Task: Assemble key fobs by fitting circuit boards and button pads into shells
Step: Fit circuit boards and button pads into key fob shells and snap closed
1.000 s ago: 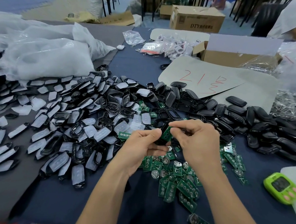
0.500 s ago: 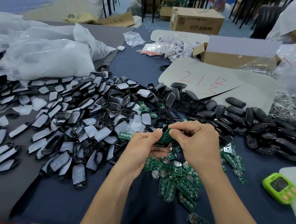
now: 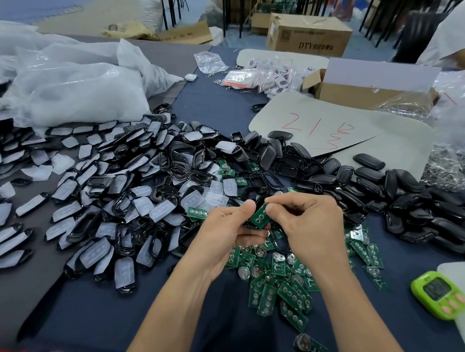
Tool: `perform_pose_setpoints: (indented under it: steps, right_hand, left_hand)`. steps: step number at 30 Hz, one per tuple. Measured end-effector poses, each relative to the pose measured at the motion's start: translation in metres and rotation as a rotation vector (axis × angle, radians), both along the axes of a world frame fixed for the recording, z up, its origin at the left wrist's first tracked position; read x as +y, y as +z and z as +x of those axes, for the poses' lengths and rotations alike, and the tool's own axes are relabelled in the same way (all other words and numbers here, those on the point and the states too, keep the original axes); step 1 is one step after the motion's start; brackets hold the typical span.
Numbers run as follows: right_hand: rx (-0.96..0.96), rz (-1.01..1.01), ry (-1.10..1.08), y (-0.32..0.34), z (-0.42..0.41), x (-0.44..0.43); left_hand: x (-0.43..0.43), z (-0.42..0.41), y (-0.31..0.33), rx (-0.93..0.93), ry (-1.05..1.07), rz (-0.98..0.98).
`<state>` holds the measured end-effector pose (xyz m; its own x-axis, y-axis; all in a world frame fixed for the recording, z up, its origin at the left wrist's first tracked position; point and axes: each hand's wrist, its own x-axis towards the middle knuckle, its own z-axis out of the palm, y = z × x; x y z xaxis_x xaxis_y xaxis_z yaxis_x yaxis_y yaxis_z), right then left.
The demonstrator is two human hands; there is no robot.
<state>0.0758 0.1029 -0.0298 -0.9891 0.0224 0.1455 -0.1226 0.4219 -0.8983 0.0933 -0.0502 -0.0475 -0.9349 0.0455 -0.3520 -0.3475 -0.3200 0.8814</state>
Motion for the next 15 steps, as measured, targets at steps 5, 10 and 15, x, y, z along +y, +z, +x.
perform_pose_setpoints:
  steps: [5, 10, 15]
  right_hand:
    - [0.047, 0.126, -0.048, -0.0009, -0.0001, -0.0020]
    - [0.082, 0.176, -0.055, -0.0016, 0.0003, -0.0018]
    - [0.142, 0.243, -0.035, -0.0016, 0.0026, -0.0022]
  left_hand:
    - [-0.0006, -0.0004, 0.0002, 0.006, -0.005, -0.032]
    - [-0.0008, -0.0002, 0.0004, 0.020, -0.023, -0.055]
    - [-0.0013, -0.0005, -0.0038, 0.024, -0.042, -0.095]
